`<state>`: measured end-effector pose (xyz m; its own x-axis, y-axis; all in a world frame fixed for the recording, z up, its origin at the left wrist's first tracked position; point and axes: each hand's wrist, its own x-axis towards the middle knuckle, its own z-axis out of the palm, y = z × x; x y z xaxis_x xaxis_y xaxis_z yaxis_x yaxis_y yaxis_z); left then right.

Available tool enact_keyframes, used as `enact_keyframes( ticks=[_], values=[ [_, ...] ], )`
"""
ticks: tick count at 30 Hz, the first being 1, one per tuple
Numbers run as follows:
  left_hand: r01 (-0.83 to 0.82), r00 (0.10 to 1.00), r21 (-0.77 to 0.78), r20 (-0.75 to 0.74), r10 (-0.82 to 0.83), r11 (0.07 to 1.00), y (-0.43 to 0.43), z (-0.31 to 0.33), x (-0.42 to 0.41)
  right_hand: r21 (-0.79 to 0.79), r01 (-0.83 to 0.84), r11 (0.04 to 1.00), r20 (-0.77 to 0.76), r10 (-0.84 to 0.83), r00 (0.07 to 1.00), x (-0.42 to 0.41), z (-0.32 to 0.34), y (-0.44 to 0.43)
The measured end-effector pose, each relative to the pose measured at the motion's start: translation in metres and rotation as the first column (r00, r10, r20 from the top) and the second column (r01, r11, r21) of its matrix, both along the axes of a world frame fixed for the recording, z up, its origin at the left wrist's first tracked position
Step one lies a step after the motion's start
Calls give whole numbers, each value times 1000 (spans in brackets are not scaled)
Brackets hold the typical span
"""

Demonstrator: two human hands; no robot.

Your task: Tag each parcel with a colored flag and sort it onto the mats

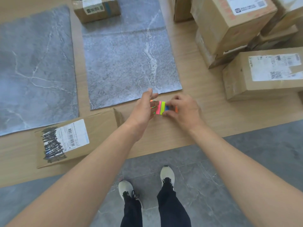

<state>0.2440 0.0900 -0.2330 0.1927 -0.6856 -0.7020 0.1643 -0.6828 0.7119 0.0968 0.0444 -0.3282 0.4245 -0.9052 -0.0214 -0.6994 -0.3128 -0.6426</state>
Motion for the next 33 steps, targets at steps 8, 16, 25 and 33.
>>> enact_keyframes(
  ticks=[8, 16, 25, 33],
  values=[
    [38, 999, -1, 32, -37, 999, -5, -3, 3, -8, -11, 1000, -40, 10, 999, 0, 7, -9],
    [33, 999, 25, -9, -33, 999, -4, -3, 6, 4, -26, 1000, -75, 26, 997, -1, 18, -14],
    [82, 997, 32, 0, -82, 996, -2, 4, 4, 99, -51, 994, -172, 68, 983, 2, 26, -21],
    [150, 983, 8, 104, -150, 989, -4, -2, 7, 36, -129, 991, -159, 133, 978, 1, 21, -25]
  ],
)
